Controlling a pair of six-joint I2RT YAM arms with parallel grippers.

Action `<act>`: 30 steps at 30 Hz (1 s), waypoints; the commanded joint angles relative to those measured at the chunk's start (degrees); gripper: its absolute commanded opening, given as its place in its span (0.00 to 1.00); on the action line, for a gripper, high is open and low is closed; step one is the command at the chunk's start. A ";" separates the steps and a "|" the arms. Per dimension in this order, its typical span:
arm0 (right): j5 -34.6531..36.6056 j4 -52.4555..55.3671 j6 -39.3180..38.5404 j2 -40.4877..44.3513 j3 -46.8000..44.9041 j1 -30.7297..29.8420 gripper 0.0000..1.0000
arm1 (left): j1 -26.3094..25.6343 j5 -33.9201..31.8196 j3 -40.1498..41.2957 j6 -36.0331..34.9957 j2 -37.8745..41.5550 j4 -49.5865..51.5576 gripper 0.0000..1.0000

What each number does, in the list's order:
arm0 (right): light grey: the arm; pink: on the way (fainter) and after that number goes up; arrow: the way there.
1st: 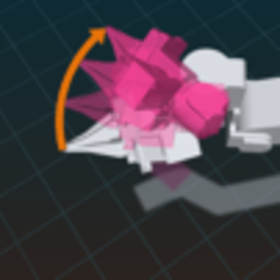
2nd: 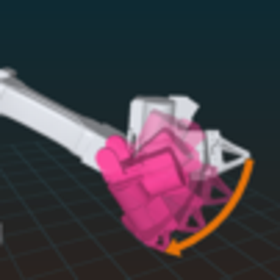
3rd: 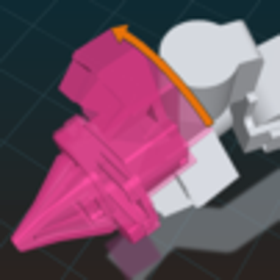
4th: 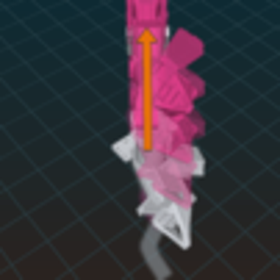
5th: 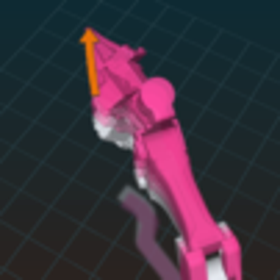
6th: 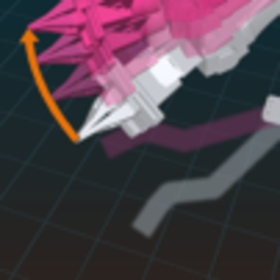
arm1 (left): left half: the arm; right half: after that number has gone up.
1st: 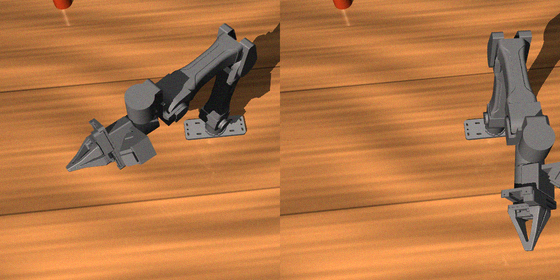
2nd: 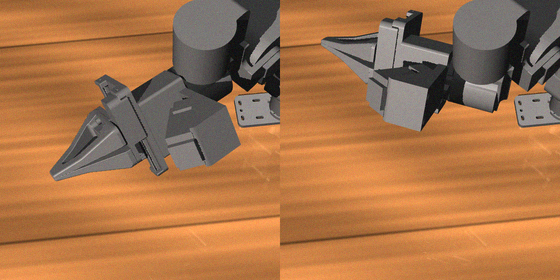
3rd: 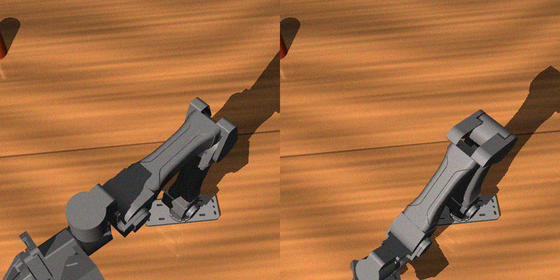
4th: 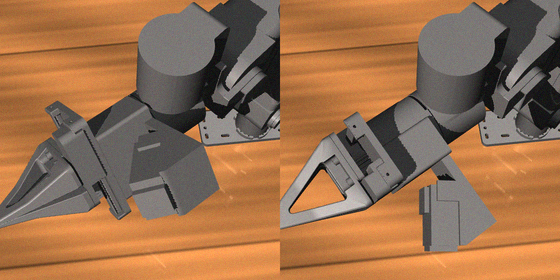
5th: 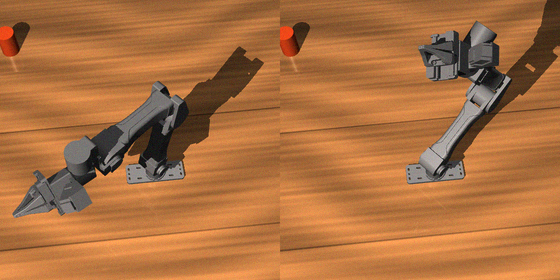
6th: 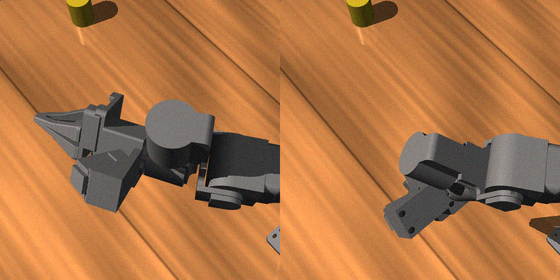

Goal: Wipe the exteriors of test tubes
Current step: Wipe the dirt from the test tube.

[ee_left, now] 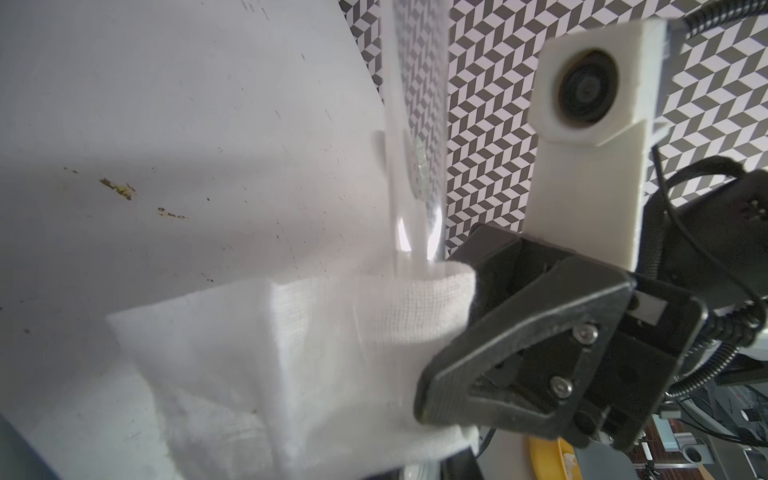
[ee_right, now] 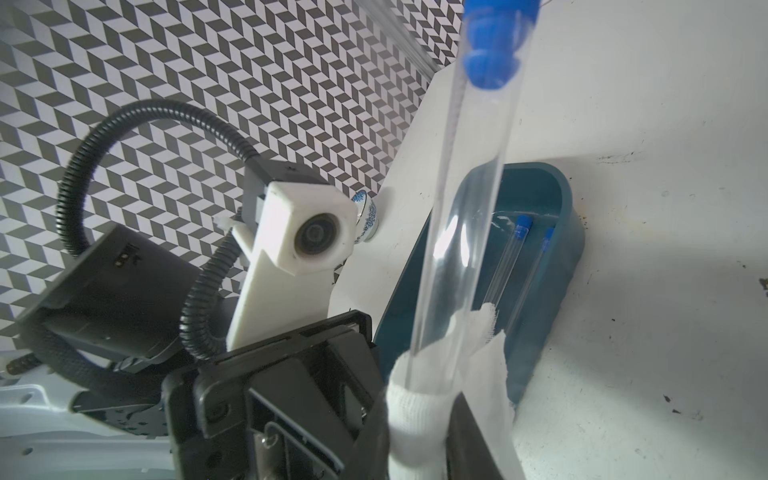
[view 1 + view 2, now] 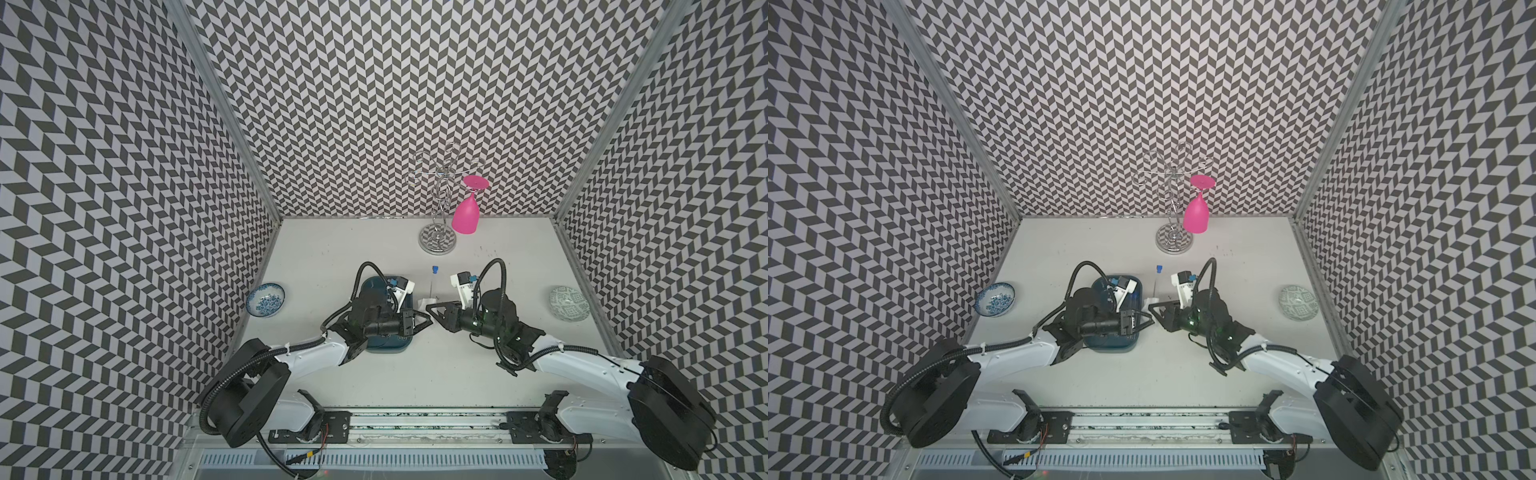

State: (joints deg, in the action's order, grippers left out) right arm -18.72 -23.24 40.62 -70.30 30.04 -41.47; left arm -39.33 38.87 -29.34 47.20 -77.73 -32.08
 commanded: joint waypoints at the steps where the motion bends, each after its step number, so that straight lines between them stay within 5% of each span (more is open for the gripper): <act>1: 2.11 0.30 -0.29 -1.06 2.29 0.52 0.22 | -0.04 1.47 -0.67 -0.71 2.04 -5.27 0.16; 16: -7.74 6.09 -10.25 -11.80 19.71 11.83 0.22 | -0.04 1.61 -0.51 -0.97 3.91 -4.33 0.16; 30: -5.99 -3.91 -0.59 -6.15 0.79 3.02 0.21 | 0.34 1.25 -0.36 -0.73 3.46 -4.84 0.16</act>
State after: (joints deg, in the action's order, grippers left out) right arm -26.39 -26.94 37.63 -77.06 34.41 -37.06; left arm -38.85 37.93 -28.69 47.90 -75.85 -29.41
